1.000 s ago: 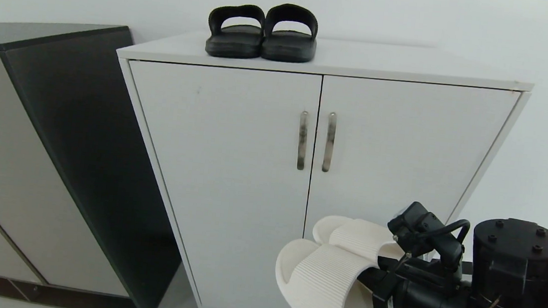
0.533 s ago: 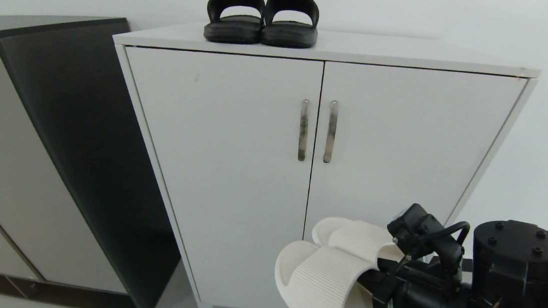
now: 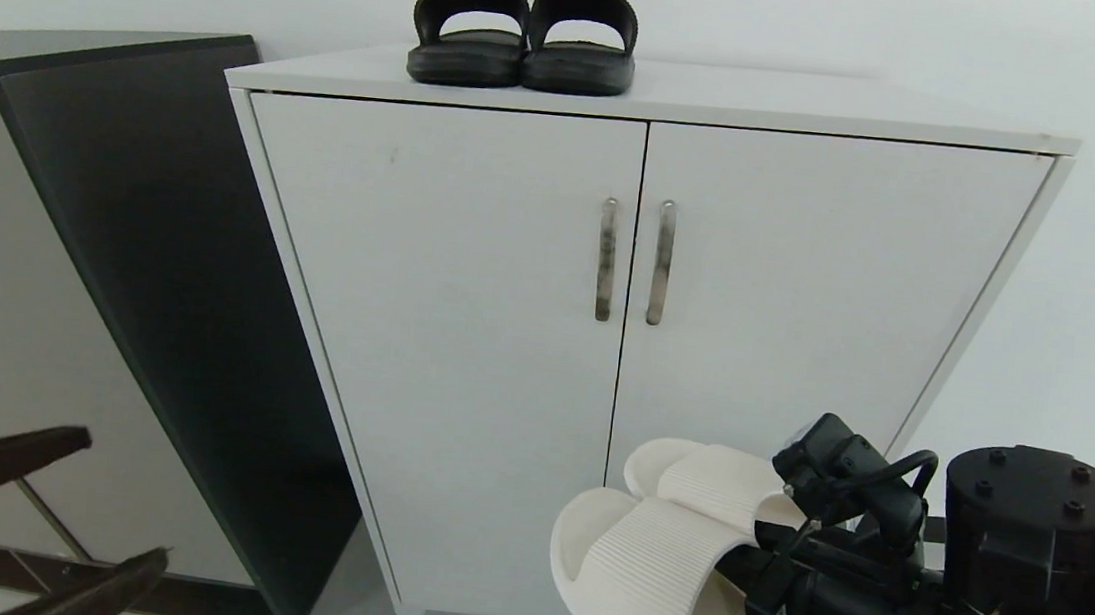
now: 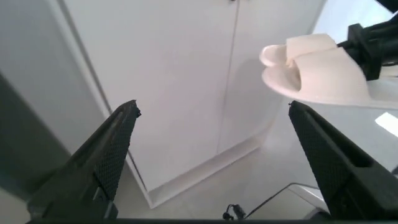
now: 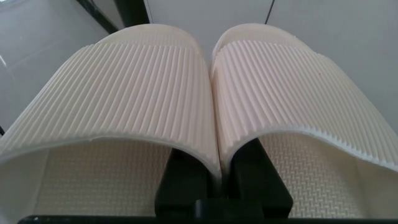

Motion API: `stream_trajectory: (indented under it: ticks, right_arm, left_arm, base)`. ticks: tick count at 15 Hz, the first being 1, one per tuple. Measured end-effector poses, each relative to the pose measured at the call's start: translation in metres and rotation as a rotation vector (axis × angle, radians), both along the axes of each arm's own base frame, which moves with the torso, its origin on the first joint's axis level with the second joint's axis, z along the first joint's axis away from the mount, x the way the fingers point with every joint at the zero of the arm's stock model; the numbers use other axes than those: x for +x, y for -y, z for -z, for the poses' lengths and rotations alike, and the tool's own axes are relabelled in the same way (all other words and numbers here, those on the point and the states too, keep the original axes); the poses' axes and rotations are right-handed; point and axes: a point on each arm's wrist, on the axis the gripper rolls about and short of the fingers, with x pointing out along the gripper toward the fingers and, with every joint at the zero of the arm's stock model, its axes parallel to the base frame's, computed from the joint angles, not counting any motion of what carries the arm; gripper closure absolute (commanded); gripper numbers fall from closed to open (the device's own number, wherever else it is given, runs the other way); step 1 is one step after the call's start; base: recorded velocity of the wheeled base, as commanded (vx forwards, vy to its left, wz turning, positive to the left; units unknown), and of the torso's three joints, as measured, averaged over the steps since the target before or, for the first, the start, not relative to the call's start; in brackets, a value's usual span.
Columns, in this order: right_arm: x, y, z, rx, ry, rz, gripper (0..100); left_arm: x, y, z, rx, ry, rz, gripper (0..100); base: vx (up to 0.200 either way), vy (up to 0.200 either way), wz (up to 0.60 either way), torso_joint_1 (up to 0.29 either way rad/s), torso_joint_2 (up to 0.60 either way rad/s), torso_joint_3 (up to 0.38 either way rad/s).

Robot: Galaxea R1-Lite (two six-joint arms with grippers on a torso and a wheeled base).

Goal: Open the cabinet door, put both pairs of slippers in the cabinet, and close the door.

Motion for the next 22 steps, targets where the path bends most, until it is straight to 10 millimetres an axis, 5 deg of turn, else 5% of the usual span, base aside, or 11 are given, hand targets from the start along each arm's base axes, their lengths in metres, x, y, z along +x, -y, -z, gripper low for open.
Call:
stream_trajectory:
  ticks: [7,22]
  right_arm:
    - [-0.001,0.001,0.001,-0.003,-0.003,-0.004,100]
    - [-0.003,0.001,0.006,-0.008,-0.026,-0.038,100]
  left_arm:
    - [0.074,0.064,-0.06,-0.06,0.035,0.269,0]
    - [0.173,0.196,-0.097,-0.208,-0.058,0.568,0]
  base:
    - [0.0,0.0,0.0,0.0,0.0,0.0]
    - [0.0,0.0,0.0,0.0,0.0,0.0]
